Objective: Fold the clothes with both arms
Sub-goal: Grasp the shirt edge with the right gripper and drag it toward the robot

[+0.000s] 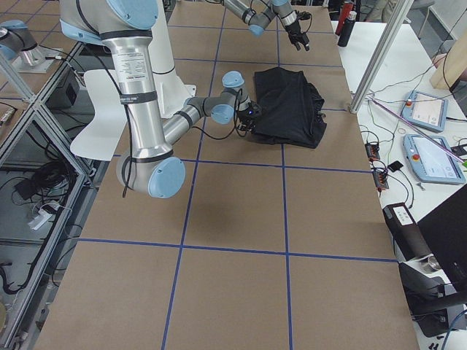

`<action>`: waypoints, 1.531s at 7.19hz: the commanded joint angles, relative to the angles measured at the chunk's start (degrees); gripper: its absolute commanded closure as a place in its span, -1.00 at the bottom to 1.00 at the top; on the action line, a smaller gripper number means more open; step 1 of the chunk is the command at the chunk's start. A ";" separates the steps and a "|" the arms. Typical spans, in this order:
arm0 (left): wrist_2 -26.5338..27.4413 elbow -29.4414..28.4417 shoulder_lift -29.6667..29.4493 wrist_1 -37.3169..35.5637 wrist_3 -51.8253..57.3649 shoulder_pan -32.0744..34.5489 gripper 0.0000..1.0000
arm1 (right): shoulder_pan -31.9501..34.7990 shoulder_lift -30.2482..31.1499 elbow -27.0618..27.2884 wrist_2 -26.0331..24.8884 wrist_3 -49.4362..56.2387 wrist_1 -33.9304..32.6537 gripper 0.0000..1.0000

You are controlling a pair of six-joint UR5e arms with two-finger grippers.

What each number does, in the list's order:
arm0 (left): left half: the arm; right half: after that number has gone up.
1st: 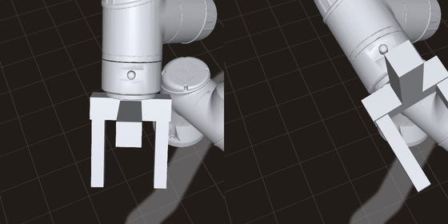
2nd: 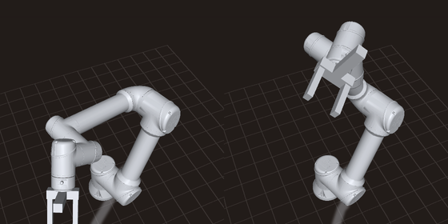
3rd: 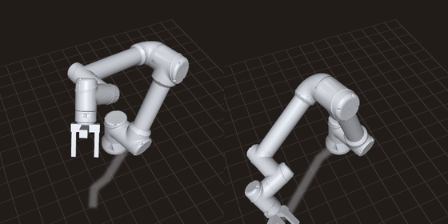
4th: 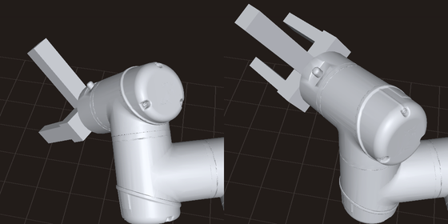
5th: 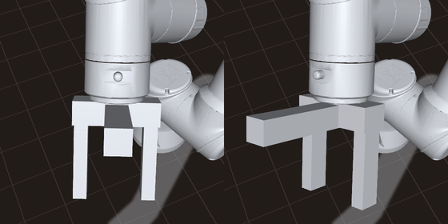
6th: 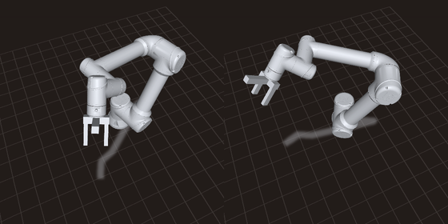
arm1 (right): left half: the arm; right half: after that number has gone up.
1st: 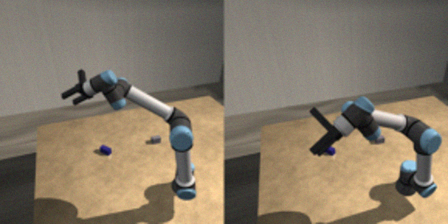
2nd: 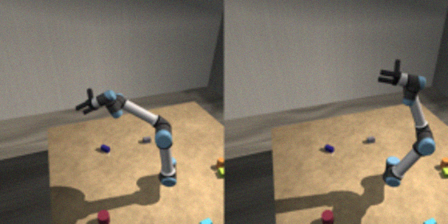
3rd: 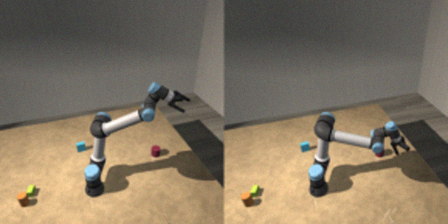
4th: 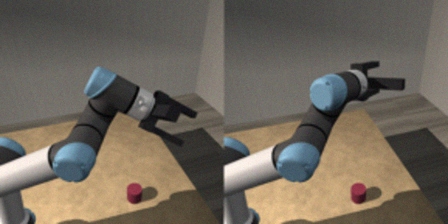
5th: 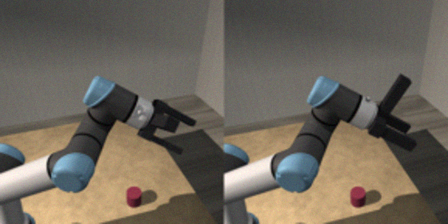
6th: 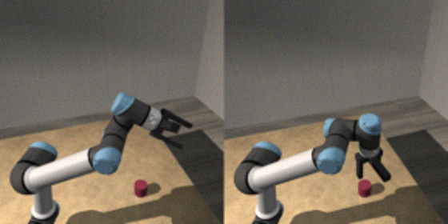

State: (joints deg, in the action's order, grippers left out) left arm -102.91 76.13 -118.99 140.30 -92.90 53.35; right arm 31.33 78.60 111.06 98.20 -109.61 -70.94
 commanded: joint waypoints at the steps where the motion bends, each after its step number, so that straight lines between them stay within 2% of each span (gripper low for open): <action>1: -0.09 2.61 0.07 -0.29 -0.09 -0.18 -1.00 | -5.97 5.49 7.66 2.87 -2.43 -0.51 1.00; 2: -0.18 3.58 0.16 -0.29 -0.09 -0.26 -1.00 | -10.45 7.68 11.16 4.44 -5.23 -0.60 1.00; 3: -0.18 3.41 0.34 -0.29 -0.09 -0.35 -1.00 | -13.89 9.10 14.33 9.07 -7.00 -0.60 1.00; 4: -0.18 3.41 0.34 -0.20 -0.09 -0.53 -1.00 | -16.62 8.94 15.49 14.77 -7.19 -0.60 1.00; 5: -0.18 3.50 0.34 -0.20 -0.18 -0.53 -1.00 | -21.00 9.02 15.77 15.78 -7.72 -0.51 1.00; 6: -0.18 4.02 0.34 -0.20 -0.09 -0.53 -1.00 | -24.61 8.94 15.86 15.88 -8.07 -0.42 -0.89; 7: -1.49 5.51 0.43 -0.29 -0.18 -0.53 -1.00 | -27.00 9.02 15.77 15.45 -8.07 -0.42 -1.00; 8: -5.94 6.91 1.21 -0.20 -0.79 -0.62 -1.00 | -24.76 8.68 16.29 15.44 -8.07 -0.34 -1.00; 10: -7.39 13.05 4.37 -0.20 -3.16 -2.10 -1.00 | -12.67 7.80 16.48 16.06 -7.55 -0.33 -1.00; 11: -7.21 16.73 7.17 -0.55 -5.78 -4.29 -1.00 | -6.87 5.62 14.38 15.62 -7.20 -0.33 -1.00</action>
State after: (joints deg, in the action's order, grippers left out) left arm -109.96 88.87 -114.54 140.03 -96.42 51.16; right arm 17.60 86.13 127.10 114.08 -117.18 -71.28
